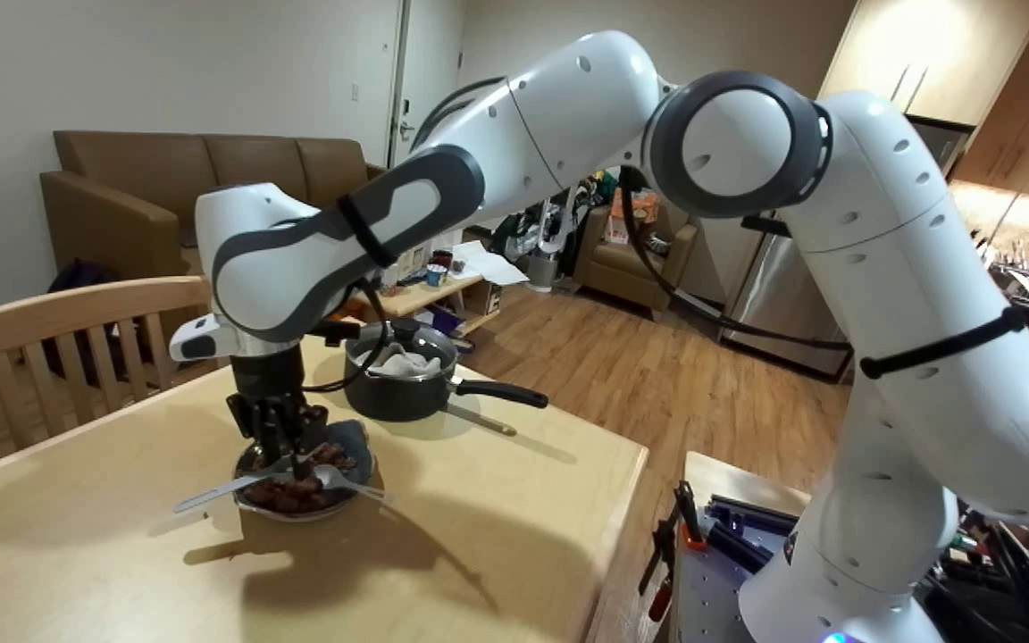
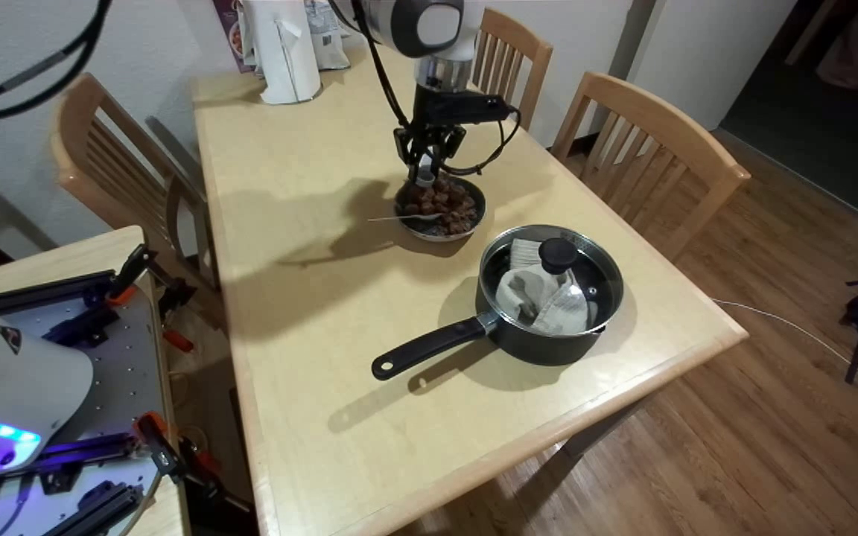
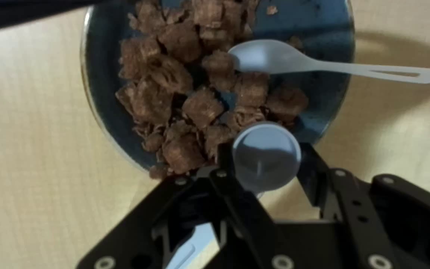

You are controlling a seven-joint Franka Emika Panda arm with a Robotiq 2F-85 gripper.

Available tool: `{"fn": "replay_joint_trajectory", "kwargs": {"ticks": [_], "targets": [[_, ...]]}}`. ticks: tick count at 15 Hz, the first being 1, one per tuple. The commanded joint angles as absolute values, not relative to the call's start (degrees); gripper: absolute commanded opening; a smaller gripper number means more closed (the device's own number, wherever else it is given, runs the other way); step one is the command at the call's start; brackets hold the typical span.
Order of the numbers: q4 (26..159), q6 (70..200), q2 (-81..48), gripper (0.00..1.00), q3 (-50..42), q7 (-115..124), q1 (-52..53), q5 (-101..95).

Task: Put the gray spoon in the bowl

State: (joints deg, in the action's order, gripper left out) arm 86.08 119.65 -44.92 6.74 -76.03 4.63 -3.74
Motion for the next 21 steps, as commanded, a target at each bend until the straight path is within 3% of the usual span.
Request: {"fn": "replay_joint_trajectory", "kwargs": {"ticks": [1,7,12,16,21], "targets": [[100.1,129.2,-37.4,0.70,8.7,-74.9,0.8,-1.7],[118.3,146.2,-27.7,0.99,10.5,-79.6,-3.2,-2.2],[130.4,152.7,-15.0,1.00,15.1,-90.6,-5.1,-1.6],[130.3,145.8,-8.7,1.00,18.1,-105.4,-4.7,5.9],[127.4,141.7,-8.3,1.00,14.5,-110.2,0.2,6.0]]}}
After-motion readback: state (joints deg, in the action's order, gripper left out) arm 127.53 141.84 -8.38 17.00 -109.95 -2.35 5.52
